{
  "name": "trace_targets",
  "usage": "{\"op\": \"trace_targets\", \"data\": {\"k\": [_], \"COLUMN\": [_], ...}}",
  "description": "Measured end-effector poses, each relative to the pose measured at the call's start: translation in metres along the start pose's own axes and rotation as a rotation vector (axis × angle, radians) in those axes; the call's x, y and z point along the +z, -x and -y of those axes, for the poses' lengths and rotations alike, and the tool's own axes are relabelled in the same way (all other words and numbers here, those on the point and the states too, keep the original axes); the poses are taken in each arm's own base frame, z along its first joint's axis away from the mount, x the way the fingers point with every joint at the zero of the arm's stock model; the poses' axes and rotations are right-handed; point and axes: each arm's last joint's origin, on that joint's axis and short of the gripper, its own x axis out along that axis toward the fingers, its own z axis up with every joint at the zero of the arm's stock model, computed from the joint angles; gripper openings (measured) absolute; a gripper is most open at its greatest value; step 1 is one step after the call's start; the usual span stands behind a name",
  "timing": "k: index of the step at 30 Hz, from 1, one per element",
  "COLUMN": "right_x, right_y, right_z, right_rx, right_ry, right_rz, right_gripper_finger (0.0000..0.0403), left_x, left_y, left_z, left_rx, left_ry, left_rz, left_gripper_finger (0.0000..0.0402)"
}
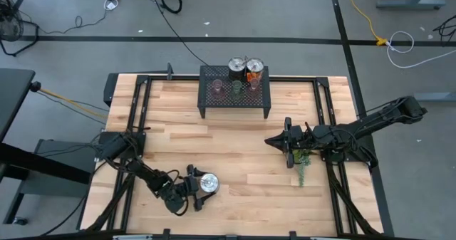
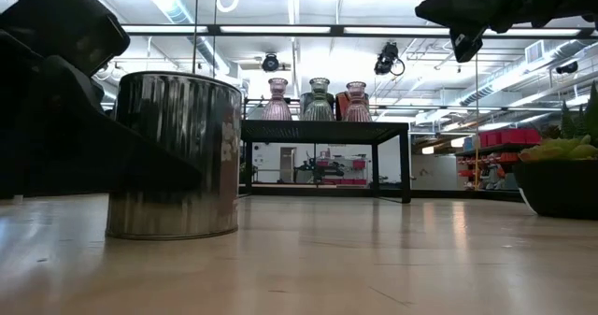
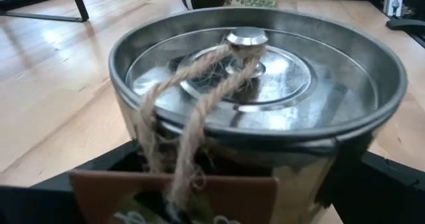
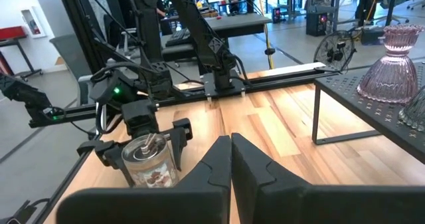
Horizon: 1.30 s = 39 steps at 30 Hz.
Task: Pick & Place candle stick holders
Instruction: Put the brown scented candle on the shelf
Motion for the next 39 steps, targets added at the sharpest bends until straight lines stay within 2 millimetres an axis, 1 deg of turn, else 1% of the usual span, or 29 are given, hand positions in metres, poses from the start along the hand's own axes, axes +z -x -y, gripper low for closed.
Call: {"op": "trace_targets", "data": {"k": [24, 26, 30, 39], "right_x": [-0.0009, -0.0009, -0.0009, -0.0009], "right_y": [0.0, 0.0, 0.0, 0.0], "right_z": [0.0001, 0.0002, 0.0002, 0.0001], "right_rx": [0.0, -0.001, -0.001, 0.0], "right_ry": [0.003, 0.003, 0.003, -0.004], "right_rz": [-0.009, -0.009, -0.009, -0.009], "right_gripper_finger": [0.0008, 0.0008, 0.0008, 0.0008], "left_x": [-0.0004, -0.0003, -0.0004, -0.0002], "left_y": [0.0001, 0.0001, 0.0001, 0.0002], "left_z": [0.0004, 0.0004, 0.0004, 0.0004], "left_rx": [-0.016, -0.016, -0.017, -0.015], "left_ry": [-0.004, -0.003, -0.004, -0.007], "left_rz": [-0.009, -0.009, -0.009, -0.008], "left_gripper_finger": [0.0399, 0.0395, 0.0365, 0.0364]}}
